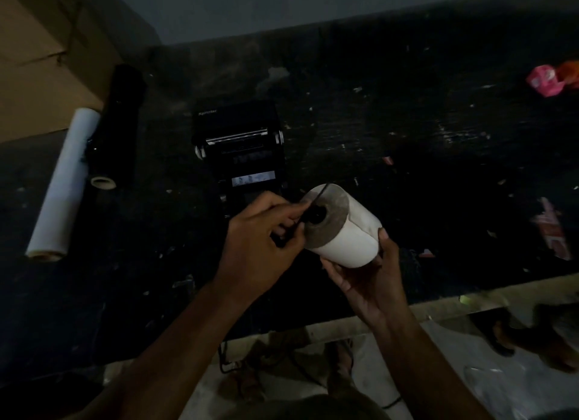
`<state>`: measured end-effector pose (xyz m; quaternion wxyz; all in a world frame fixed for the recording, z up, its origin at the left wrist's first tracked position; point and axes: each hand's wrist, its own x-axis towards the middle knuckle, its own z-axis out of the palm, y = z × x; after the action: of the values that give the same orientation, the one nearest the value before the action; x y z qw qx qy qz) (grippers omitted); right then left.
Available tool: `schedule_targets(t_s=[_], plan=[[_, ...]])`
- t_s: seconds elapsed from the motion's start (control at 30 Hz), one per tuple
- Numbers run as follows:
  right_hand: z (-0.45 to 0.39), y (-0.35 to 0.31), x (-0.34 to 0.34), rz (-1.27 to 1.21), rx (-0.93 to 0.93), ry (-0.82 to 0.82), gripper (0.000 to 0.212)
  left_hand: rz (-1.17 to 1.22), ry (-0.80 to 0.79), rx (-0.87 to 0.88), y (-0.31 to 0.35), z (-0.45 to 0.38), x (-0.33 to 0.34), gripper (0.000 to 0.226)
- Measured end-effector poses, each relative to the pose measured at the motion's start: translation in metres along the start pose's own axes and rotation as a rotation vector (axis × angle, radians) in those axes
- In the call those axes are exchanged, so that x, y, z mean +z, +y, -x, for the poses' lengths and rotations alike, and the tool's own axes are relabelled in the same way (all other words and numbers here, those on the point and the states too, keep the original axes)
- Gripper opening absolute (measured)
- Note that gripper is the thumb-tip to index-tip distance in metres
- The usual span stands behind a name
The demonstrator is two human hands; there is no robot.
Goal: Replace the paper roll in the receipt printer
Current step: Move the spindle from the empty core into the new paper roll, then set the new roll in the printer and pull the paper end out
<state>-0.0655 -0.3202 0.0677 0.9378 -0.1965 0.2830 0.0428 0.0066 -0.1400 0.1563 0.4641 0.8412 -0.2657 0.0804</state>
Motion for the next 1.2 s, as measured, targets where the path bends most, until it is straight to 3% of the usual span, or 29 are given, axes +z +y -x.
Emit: schedule_targets(t_s=[0.5, 0.67, 0.9, 1.03, 1.2], plan=[[-0.003, -0.002, -0.008, -0.035, 0.024, 0.006, 0.078, 0.019, -0.203, -0.073, 0.011, 0.011, 0.007, 0.049], [-0.003, 0.0, -0.012, -0.041, 0.021, 0.026, 0.065, -0.224, -0.228, -0.074, 0.023, 0.01, 0.015, 0.05], [-0.003, -0.007, -0.011, 0.122, -0.084, 0.022, 0.069, 0.107, -0.215, -0.394, 0.01, 0.018, 0.015, 0.039], [0.0, -0.012, 0.004, 0.456, -0.303, 0.116, 0.032, 0.395, -0.058, -0.666, -0.006, 0.029, 0.015, 0.045], [0.003, 0.0, 0.031, 0.83, -0.491, 0.092, 0.036, 0.617, 0.068, -0.858, -0.033, 0.054, 0.009, 0.051]])
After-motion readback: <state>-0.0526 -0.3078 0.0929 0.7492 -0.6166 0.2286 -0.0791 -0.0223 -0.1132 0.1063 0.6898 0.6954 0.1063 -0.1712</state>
